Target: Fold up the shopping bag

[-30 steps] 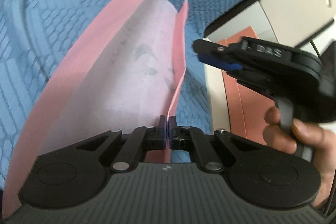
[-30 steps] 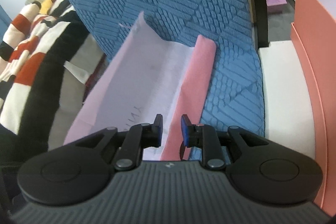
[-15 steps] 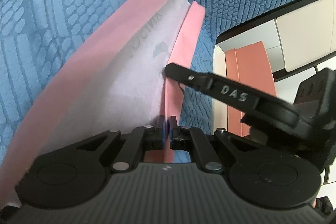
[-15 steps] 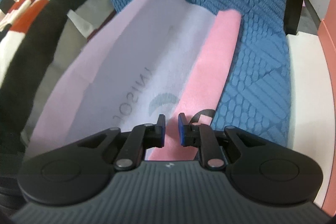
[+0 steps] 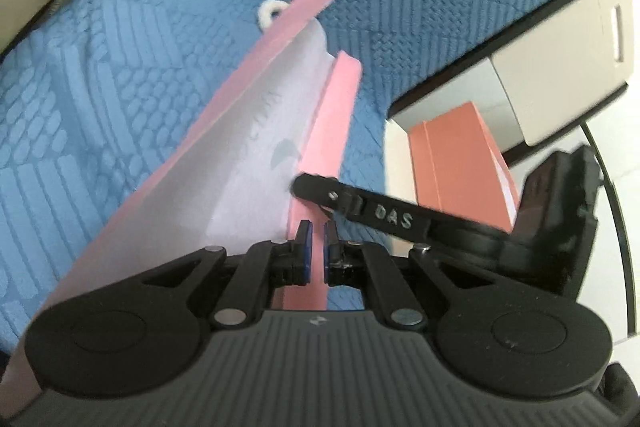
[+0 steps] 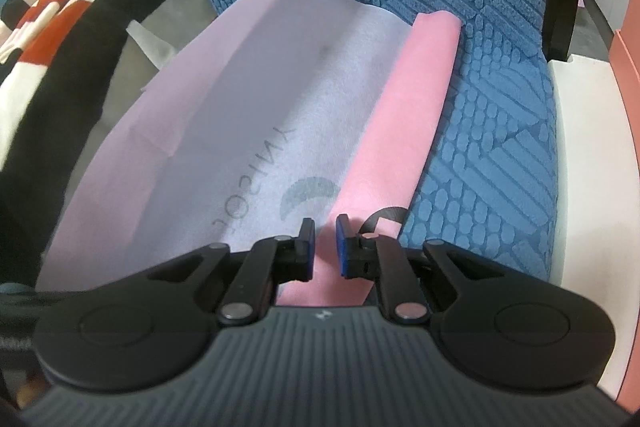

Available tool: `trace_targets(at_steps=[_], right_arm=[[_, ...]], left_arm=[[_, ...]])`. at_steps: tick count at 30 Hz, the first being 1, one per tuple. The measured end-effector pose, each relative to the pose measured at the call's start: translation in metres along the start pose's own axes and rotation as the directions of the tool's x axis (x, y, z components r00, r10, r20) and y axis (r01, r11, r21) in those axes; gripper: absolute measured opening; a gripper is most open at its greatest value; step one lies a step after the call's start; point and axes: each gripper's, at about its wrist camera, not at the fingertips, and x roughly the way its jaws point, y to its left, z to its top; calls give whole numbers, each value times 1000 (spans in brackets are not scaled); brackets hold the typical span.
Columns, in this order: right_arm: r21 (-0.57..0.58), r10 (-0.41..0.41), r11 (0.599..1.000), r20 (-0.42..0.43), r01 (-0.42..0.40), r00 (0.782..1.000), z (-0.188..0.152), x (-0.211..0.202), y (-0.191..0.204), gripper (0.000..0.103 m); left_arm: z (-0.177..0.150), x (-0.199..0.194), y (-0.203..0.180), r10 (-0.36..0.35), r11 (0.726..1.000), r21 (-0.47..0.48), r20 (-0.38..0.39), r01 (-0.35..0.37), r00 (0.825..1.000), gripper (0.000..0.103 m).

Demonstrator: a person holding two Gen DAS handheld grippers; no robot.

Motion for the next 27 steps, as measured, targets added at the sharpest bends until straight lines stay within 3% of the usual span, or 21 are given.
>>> trace_targets(at_steps=[2, 8, 10, 14, 18, 27], right_arm=[[17, 11, 1000, -3, -11, 1000, 0, 0, -3, 12], [52, 26, 998, -11, -26, 1000, 2, -2, -7, 12], [70, 29, 997, -15, -28, 999, 5, -3, -8, 18], [137, 72, 987, 66, -80, 995, 12, -22, -16, 22], [183, 59, 980, 122, -80, 991, 15, -34, -26, 24], [137, 20, 990, 8, -21, 1000, 9, -1, -22, 22]], left_arm=[[-3, 5, -5, -2, 999, 34, -24, 3, 1000, 4], [-20, 25, -6, 80, 990, 123, -107, -67, 991, 4], [-21, 26, -7, 83, 990, 125, -103, -69, 991, 4], [-22, 26, -5, 82, 991, 113, -101, -71, 991, 4], [-22, 28, -6, 81, 992, 105, -102, -70, 991, 4], [-21, 25, -4, 80, 994, 88, -103, -71, 991, 4]])
